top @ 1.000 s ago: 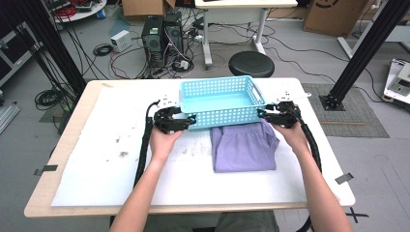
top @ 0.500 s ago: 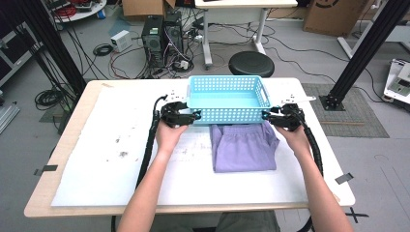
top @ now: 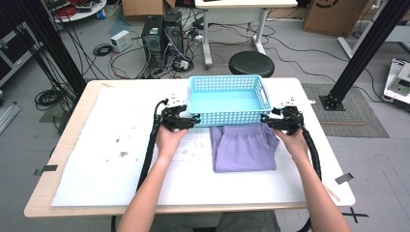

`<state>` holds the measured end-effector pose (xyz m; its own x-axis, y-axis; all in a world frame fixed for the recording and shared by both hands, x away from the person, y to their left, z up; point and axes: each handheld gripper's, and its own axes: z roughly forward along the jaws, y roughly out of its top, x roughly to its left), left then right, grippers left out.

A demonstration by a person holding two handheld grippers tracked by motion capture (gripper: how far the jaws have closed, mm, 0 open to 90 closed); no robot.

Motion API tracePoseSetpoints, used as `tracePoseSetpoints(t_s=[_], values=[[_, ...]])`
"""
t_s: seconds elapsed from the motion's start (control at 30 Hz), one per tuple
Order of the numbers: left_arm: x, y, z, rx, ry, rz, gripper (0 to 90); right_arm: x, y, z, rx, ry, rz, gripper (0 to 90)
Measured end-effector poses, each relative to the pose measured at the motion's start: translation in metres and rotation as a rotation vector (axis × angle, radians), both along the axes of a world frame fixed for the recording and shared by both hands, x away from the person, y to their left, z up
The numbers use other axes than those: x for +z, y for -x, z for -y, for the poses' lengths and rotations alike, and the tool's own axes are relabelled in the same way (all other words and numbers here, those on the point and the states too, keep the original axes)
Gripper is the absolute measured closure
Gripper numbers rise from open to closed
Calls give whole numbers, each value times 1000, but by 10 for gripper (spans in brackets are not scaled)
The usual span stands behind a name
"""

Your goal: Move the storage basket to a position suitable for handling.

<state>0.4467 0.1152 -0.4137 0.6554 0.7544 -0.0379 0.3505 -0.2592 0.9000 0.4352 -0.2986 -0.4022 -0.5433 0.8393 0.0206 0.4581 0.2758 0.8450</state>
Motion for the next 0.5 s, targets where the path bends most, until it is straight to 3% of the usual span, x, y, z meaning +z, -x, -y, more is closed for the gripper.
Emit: tracePoseSetpoints(t_s=[0.27,0.4,0.5], values=[[0,40,-10,-10,39,73,276,6,37,6,-105,-52,79,327],[-4,66,-6,-36,63,58,276,2,59,10,-144,-84,74,327],[-8,81,-2,-57,72,53,276,-3,76,13,-162,-139,44,323]])
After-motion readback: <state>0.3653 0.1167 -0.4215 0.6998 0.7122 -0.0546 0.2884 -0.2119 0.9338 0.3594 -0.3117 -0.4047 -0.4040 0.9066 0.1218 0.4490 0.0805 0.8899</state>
